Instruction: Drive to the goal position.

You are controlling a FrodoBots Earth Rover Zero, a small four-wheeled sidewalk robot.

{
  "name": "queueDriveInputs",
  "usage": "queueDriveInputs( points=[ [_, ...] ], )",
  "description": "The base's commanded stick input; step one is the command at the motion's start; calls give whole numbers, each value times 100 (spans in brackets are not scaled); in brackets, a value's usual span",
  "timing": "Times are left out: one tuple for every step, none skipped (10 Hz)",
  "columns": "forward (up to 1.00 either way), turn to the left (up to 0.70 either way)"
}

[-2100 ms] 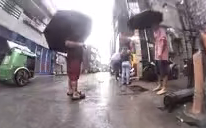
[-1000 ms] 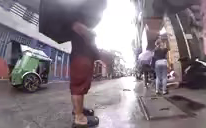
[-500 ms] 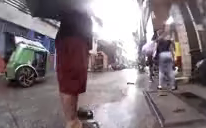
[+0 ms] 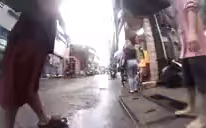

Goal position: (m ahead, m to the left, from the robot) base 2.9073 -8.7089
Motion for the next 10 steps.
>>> queueDriveInputs(
  points=[
    [0, -99],
    [0, -55],
    [29, 0],
    [87, 0],
    [99, 0],
    [71, 0],
    [0, 0],
    [0, 0],
    [0, 100],
    [0, 64]
  ],
)
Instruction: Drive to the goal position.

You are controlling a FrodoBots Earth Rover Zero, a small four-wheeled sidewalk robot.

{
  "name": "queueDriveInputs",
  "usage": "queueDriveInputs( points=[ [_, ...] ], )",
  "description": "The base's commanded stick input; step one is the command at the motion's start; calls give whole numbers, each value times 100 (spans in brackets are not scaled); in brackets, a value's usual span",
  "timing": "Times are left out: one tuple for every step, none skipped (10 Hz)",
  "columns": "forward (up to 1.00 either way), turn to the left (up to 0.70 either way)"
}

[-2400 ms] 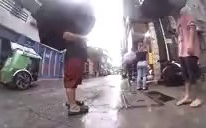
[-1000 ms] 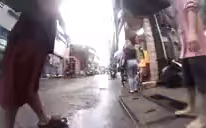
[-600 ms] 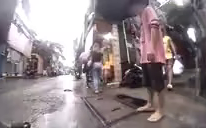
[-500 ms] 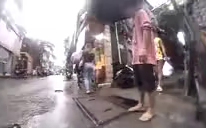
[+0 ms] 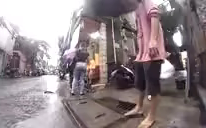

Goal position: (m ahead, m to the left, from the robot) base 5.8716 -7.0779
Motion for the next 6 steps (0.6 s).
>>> queueDriveInputs(
  points=[
    [0, 0],
    [0, 0],
    [0, 0],
    [0, 0],
    [0, 0],
    [0, 0]
  ],
)
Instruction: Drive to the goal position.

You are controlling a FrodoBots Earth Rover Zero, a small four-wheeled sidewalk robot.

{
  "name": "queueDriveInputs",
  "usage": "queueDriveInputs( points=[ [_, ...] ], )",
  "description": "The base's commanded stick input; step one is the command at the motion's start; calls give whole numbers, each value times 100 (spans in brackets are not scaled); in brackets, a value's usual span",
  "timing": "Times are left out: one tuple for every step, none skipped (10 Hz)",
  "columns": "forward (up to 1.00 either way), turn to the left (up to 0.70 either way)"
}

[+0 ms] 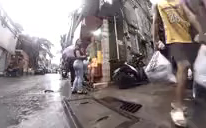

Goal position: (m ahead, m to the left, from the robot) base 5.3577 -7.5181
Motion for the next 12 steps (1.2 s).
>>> queueDriveInputs(
  points=[
    [0, 0],
    [0, 0],
    [0, 0],
    [0, 76],
    [0, 100],
    [0, 100],
    [0, 41],
    [0, 0],
    [0, 0],
    [0, 0],
    [0, 0],
    [0, 0]
  ],
)
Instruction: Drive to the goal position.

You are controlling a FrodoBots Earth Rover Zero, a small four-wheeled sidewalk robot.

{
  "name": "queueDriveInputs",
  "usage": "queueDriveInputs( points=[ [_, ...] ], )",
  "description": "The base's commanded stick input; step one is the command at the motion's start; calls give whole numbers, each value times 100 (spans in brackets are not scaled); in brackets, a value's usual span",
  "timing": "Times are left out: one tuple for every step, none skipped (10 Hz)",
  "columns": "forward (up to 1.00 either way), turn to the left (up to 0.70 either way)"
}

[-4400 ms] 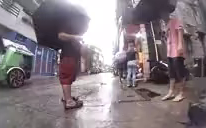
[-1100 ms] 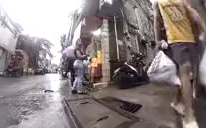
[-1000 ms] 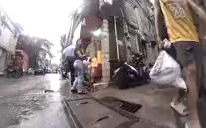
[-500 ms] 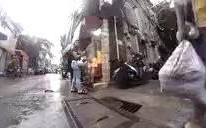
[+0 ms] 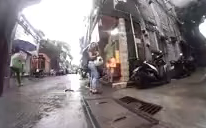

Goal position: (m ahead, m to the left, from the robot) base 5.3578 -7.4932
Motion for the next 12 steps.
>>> queueDriveInputs(
  points=[
    [56, 0],
    [99, 0],
    [61, -38],
    [0, -99],
    [0, -99],
    [0, -99],
    [0, -99],
    [27, -59],
    [78, 0],
    [99, 0],
    [70, 0],
    [0, -4]
  ],
)
